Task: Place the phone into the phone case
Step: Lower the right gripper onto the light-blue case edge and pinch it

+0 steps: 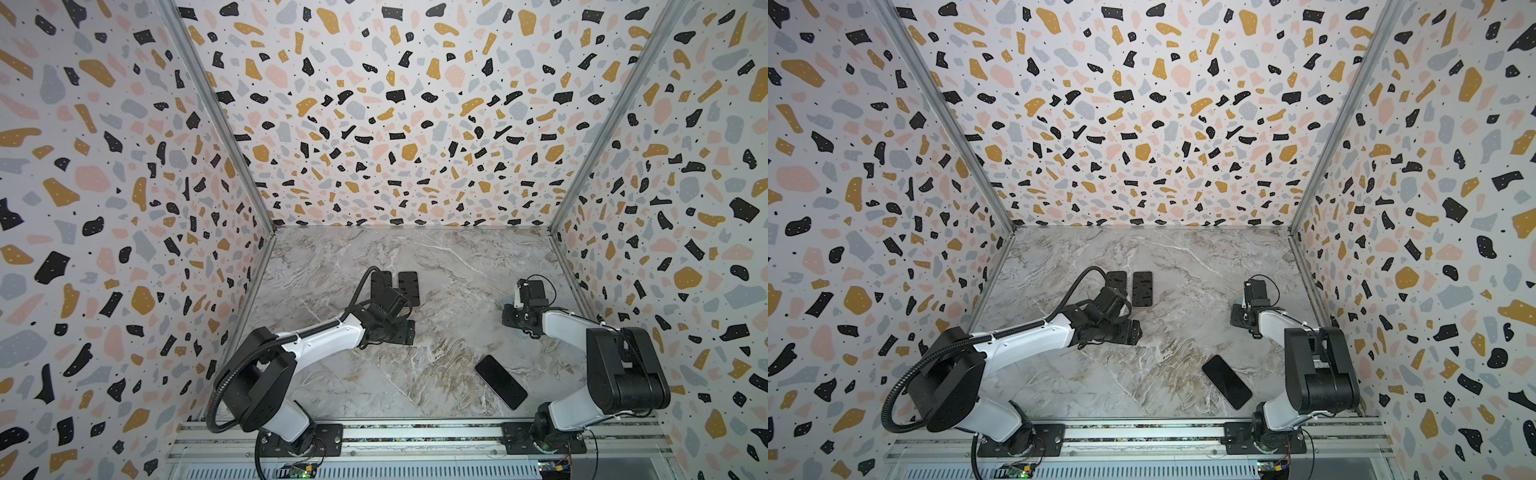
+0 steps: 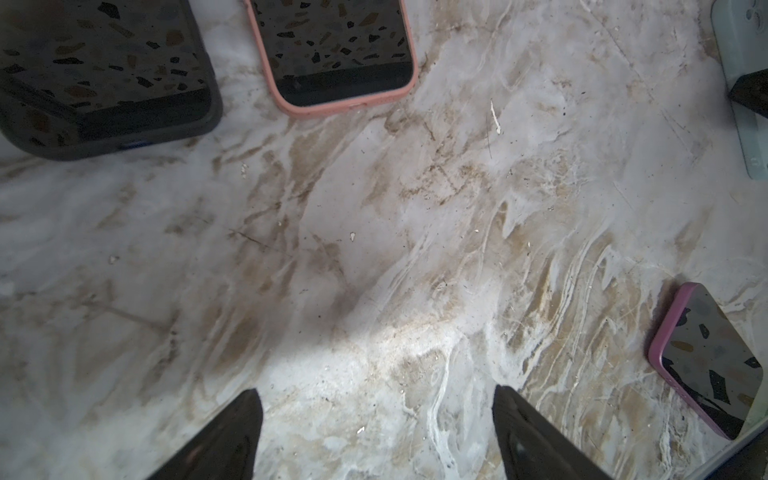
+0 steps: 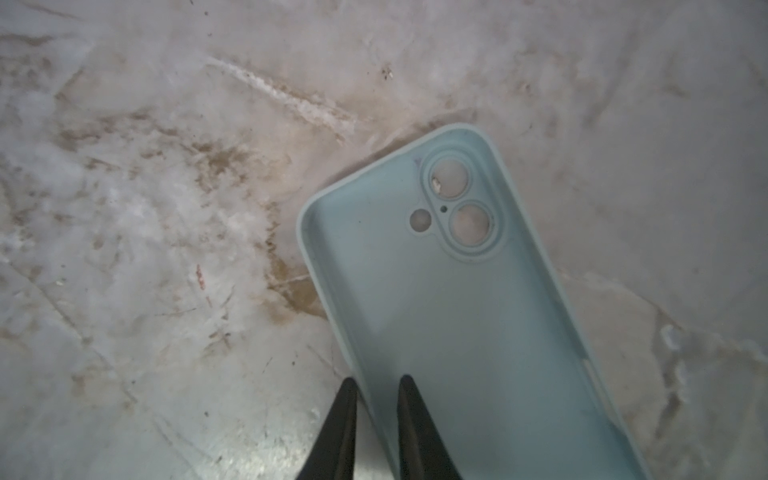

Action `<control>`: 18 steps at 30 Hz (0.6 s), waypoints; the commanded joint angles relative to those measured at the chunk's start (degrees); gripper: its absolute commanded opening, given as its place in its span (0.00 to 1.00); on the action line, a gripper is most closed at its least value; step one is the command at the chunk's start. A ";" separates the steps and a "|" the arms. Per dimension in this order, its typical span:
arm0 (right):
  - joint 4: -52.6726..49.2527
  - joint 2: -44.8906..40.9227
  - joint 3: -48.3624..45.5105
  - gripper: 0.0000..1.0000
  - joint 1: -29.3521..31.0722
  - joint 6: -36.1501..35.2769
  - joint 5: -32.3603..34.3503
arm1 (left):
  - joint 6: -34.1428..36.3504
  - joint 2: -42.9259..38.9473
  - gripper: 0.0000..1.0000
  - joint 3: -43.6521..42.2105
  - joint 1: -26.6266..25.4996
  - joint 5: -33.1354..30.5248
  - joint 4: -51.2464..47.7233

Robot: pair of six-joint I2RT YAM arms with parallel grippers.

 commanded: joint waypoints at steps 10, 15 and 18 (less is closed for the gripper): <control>-2.37 -0.60 2.30 0.05 2.42 2.36 1.35 | -0.78 0.50 0.87 0.35 0.09 -0.47 0.89; -4.09 -0.84 3.76 0.03 3.84 3.06 2.48 | -1.04 0.81 0.87 0.48 0.12 -0.66 0.74; -5.86 -1.45 4.85 0.02 5.66 3.54 2.95 | -1.11 1.11 0.87 0.70 0.09 -0.66 0.49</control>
